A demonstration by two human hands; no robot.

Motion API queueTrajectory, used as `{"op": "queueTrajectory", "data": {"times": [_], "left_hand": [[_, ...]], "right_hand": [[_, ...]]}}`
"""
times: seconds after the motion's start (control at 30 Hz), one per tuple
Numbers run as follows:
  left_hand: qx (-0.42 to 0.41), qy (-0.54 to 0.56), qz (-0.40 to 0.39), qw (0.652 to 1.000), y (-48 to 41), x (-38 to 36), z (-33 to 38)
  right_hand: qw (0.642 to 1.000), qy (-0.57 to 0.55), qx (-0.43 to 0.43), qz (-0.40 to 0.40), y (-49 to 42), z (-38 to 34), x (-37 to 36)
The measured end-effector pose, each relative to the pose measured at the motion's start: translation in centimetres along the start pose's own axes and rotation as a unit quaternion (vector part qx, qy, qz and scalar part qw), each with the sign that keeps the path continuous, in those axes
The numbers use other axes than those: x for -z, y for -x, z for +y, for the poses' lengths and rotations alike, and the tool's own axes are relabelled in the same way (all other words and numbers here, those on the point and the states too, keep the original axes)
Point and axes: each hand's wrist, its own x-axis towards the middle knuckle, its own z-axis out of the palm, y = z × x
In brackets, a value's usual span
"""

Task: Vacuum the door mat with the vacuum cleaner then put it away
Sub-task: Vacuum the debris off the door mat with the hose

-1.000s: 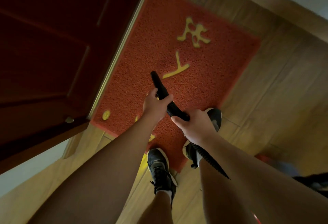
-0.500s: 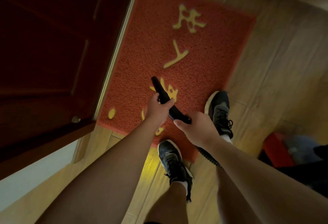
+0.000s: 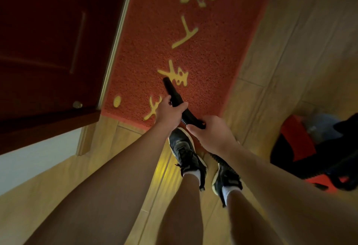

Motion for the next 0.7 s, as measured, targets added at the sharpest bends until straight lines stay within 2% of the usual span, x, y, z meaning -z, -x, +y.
{"op": "queueTrajectory", "data": {"times": [0.3, 0.57, 0.7], "left_hand": [[-0.006, 0.025, 0.010, 1.000, 4.1, -2.7, -2.4], [0.002, 0.118, 0.016, 0.993, 8.1, -5.7, -5.0], [-0.009, 0.121, 0.026, 0.992, 9.6, -6.6, -6.0]], "right_hand": [[1.000, -0.007, 0.022, 0.001, 4.4, 3.9, -0.6], [0.999, 0.004, 0.049, 0.018, 8.2, 8.1, -0.8], [0.998, 0.000, 0.062, 0.024, 9.6, 10.2, -1.0]]}}
